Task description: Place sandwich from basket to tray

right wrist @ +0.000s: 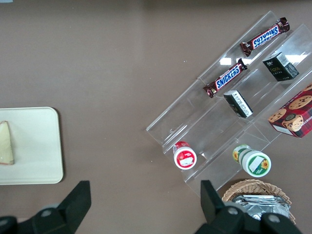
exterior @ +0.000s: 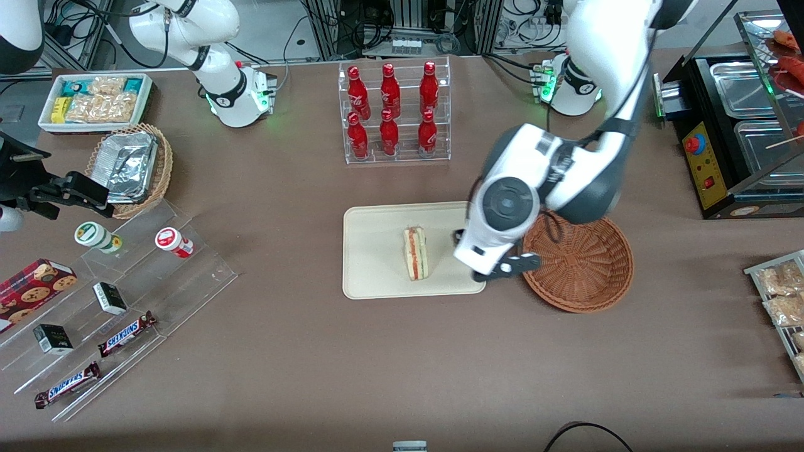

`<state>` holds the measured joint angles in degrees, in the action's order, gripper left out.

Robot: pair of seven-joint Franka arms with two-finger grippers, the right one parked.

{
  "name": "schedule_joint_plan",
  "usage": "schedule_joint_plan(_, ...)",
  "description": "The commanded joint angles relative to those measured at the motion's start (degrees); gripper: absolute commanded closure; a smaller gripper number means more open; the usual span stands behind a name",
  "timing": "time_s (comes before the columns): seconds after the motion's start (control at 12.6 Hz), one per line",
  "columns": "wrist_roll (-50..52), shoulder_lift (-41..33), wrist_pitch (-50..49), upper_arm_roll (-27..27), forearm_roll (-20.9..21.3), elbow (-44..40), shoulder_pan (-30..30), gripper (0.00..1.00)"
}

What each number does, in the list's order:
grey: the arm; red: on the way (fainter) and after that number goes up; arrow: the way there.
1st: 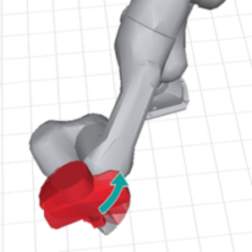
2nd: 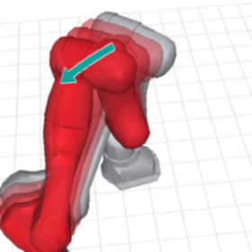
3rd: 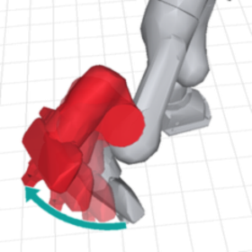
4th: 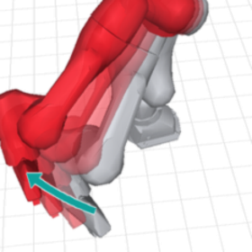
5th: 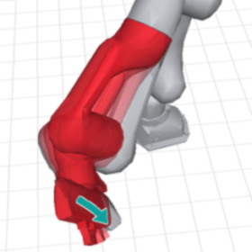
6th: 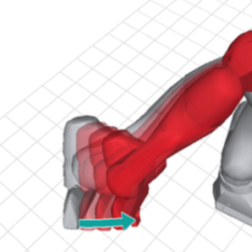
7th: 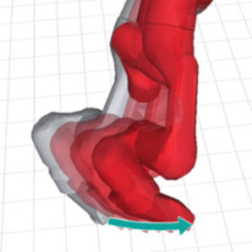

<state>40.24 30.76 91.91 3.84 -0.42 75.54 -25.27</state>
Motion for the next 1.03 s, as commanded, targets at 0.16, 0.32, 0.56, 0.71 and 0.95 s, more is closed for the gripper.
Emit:
schedule_joint_plan(0.16,-16.5,-12.2,-0.8,0.6,0.7,12.2,9.0,0.00)
schedule_joint_plan(0.32,-21.5,-15.6,-1.0,0.6,0.7,14.9,12.3,0.00)
schedule_joint_plan(0.56,-27.4,-19.2,-3.3,0.6,0.9,16.1,15.8,0.00)
schedule_joint_plan(0.71,-33.3,-21.6,-7.9,0.8,1.1,15.6,19.2,0.00)
schedule_joint_plan(0.95,-37.3,-25.5,-10.1,1.8,1.1,15.9,22.5,0.00)
